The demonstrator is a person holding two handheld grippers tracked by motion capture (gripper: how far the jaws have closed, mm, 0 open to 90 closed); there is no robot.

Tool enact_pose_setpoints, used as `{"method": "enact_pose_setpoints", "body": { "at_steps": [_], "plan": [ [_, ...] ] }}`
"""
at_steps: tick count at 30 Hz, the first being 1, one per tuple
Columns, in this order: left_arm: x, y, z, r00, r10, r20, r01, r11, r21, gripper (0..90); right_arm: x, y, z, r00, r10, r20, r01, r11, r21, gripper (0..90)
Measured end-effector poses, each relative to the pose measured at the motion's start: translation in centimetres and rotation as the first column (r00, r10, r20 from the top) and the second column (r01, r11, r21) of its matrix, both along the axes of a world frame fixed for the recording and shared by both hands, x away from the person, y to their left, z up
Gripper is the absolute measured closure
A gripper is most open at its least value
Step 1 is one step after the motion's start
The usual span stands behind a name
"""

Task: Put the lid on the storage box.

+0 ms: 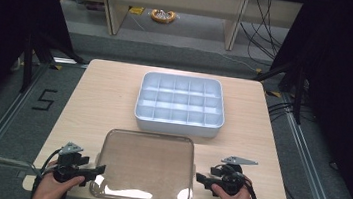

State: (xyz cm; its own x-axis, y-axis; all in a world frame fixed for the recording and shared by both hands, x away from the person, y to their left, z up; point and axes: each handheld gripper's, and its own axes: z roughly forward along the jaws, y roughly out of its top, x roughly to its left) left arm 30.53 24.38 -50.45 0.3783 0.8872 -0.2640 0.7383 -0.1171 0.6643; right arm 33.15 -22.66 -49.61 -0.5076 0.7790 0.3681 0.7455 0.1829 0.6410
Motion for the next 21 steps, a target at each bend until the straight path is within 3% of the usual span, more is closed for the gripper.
{"method": "enact_pose_setpoints", "body": {
  "at_steps": [2,6,8,11,21],
  "plan": [
    [0.0,0.3,0.1,0.9998,-0.019,-0.007,0.019,0.9998,0.009,23.6,0.4,0.6,-0.2,0.9999,-0.006,-0.012,0.006,1.000,0.023,30.3],
    [0.0,0.3,0.1,0.9998,-0.020,-0.006,0.020,0.9997,0.012,26.9,0.7,1.0,-0.3,0.9997,0.018,-0.017,-0.018,1.000,0.012,30.6],
    [-0.1,0.3,0.1,0.9997,-0.024,-0.003,0.024,0.9996,0.016,30.5,0.9,1.9,-0.3,0.9990,0.005,-0.045,-0.003,1.000,0.026,31.3],
    [-0.1,0.3,0.1,0.9996,-0.027,0.000,0.027,0.9994,0.020,35.0,1.1,2.4,-0.5,0.9989,0.032,-0.035,-0.031,0.999,0.020,31.6],
    [0.4,0.2,-0.2,0.9989,-0.046,-0.007,0.046,0.9986,0.026,49.6,1.5,3.0,-0.4,0.9992,0.019,-0.036,-0.018,1.000,0.006,32.0]
  ]
}}
